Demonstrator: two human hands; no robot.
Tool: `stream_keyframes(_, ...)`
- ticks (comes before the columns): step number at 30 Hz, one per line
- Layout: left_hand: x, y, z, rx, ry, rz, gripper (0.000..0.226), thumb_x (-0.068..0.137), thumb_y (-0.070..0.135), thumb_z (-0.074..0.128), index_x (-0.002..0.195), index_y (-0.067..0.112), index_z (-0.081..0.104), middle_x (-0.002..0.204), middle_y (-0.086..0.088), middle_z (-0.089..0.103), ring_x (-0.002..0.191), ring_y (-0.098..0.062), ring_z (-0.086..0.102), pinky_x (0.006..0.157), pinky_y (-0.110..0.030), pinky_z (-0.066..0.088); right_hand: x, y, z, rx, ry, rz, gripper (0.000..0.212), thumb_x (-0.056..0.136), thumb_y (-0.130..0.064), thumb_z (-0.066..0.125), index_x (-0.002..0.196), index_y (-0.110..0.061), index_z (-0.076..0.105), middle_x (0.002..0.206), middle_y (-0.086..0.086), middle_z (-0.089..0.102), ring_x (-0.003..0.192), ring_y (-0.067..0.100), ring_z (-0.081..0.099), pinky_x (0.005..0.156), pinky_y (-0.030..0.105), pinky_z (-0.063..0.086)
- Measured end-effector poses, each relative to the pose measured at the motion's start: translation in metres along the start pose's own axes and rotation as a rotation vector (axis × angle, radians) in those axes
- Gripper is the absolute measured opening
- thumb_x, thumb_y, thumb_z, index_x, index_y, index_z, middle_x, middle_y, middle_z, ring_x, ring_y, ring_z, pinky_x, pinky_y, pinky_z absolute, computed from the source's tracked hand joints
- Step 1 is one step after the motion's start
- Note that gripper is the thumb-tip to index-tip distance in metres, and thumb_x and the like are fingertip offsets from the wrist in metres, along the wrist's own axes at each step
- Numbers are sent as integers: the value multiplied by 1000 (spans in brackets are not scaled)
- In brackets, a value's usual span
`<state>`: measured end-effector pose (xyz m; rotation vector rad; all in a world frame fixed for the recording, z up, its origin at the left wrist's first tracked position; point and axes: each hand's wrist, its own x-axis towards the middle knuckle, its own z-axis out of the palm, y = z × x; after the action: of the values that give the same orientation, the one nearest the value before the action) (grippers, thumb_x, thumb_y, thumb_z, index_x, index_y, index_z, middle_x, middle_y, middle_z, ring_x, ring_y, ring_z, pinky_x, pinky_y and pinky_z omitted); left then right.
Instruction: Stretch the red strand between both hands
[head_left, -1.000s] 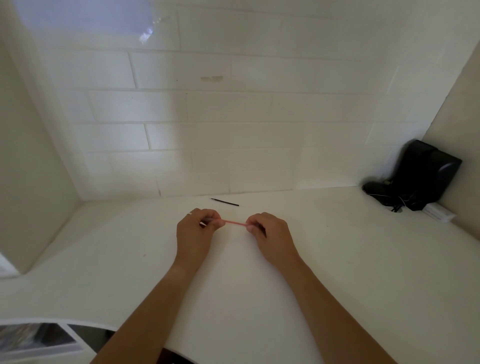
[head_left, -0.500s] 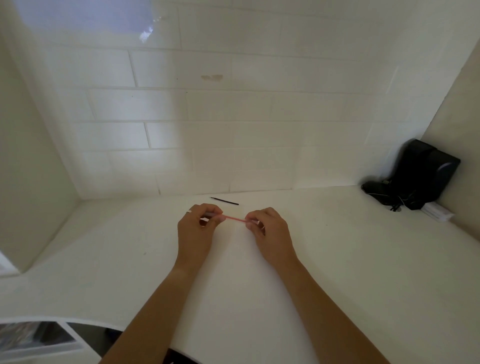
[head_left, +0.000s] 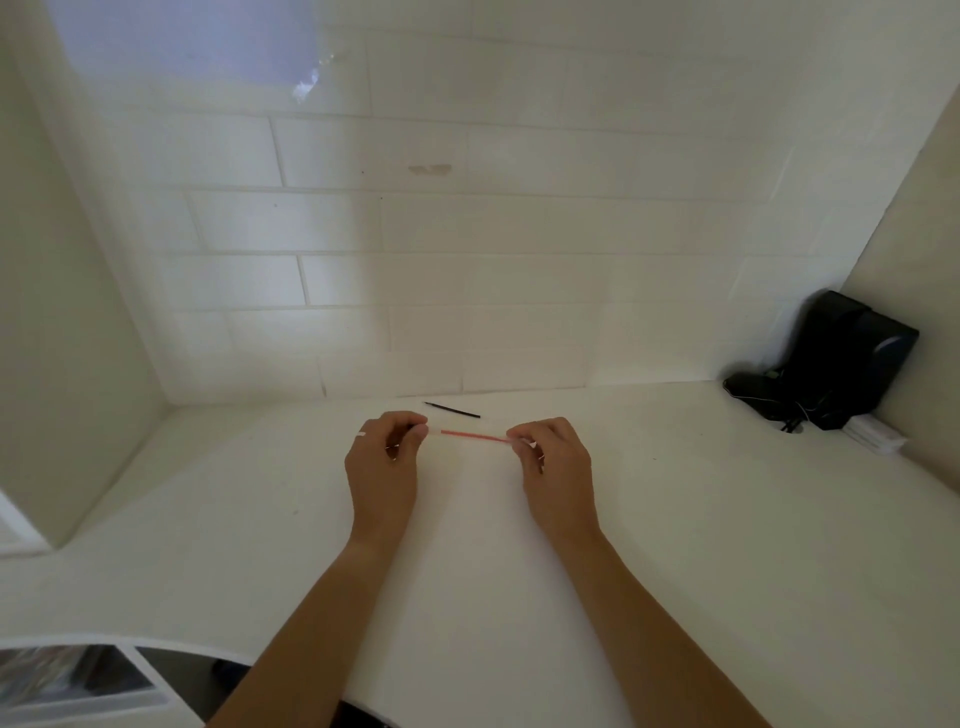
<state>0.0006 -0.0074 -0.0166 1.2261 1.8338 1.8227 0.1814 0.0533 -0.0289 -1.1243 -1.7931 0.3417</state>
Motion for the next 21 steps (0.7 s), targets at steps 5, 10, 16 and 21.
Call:
stream_keyframes(5, 1, -7, 2, 57, -9, -21, 17, 92, 10, 66, 92, 23, 76, 94, 8, 71, 94, -6, 64, 83, -15, 45, 0, 2, -1, -18, 25, 46, 16, 91, -1, 65, 96, -12, 75, 95, -2, 65, 82, 9, 62, 77, 8, 45)
stream_keyframes(10, 3, -11, 4, 65, -27, -45, 22, 90, 3, 65, 89, 22, 76, 92, 7, 74, 93, -9, 67, 85, -20, 50, 0, 4, -1, -34, 8, 92, 16, 89, 1, 66, 93, -12, 74, 92, -1, 64, 77, 9, 61, 72, 3, 42)
stream_keyframes(16, 3, -15, 5, 104, -44, -63, 28, 88, -4, 62, 86, 21, 77, 91, 5, 74, 92, -11, 68, 84, -21, 50, 0, 6, 3, -111, -90, 128, 16, 88, 2, 64, 92, -13, 70, 93, -1, 61, 84, 15, 59, 76, 17, 43)
stream_keyframes(21, 2, -16, 5, 141, -47, -45, 29, 85, -8, 63, 85, 18, 77, 89, 4, 74, 90, -14, 68, 86, -26, 53, -1, 7, 3, -121, -106, 130, 17, 86, 4, 63, 92, -12, 69, 94, -2, 57, 84, 15, 57, 75, 18, 41)
